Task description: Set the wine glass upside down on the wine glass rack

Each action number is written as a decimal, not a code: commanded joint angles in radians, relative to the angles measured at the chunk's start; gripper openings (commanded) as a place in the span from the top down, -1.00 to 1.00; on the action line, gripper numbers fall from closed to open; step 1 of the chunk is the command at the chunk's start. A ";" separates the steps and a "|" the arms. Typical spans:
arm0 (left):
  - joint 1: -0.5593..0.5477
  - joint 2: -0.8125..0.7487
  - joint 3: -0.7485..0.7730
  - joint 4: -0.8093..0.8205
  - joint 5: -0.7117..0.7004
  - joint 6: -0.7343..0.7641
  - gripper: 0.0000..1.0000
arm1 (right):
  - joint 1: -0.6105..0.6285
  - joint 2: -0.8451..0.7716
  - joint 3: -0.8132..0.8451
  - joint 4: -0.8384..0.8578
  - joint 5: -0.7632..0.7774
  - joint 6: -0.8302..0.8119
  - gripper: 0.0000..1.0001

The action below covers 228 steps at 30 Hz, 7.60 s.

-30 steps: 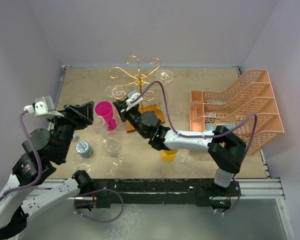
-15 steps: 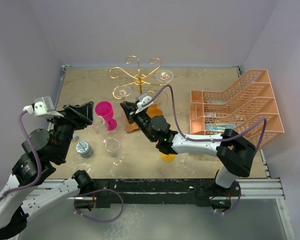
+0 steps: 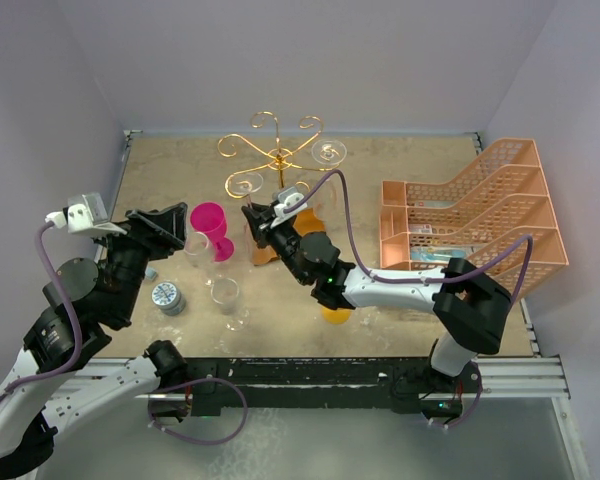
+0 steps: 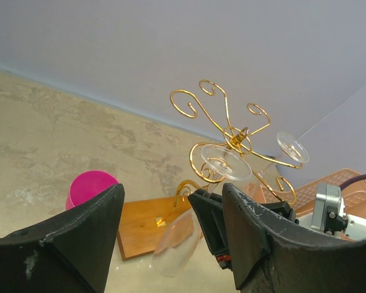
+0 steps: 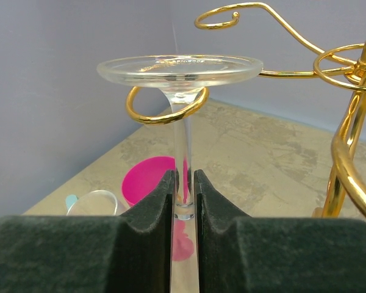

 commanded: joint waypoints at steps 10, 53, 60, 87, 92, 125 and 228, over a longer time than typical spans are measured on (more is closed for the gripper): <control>-0.004 -0.014 0.006 0.010 -0.006 -0.018 -0.26 | 0.003 -0.018 0.012 0.019 0.030 0.023 0.47; -0.004 -0.033 -0.157 -0.039 -0.029 -0.089 -0.34 | 0.003 -0.525 0.042 -1.390 -0.032 0.647 -0.18; -0.004 -0.017 -0.165 -0.032 -0.034 -0.090 -0.34 | 0.003 -0.527 -0.003 -1.476 -0.040 0.715 -0.05; -0.004 0.004 -0.038 -0.121 0.045 -0.111 -0.34 | 0.003 -0.543 -0.009 -1.455 -0.006 0.740 1.00; -0.004 0.019 -0.020 -0.106 0.101 -0.121 -0.34 | 0.003 -0.643 0.044 -1.430 -0.027 0.697 1.00; -0.004 0.163 0.035 0.523 0.470 -0.313 -0.35 | 0.003 -0.790 -0.156 0.162 -0.028 0.594 1.00; -0.004 0.054 0.132 0.074 0.450 0.812 1.00 | 0.003 -0.127 0.570 -0.378 -0.621 0.837 0.54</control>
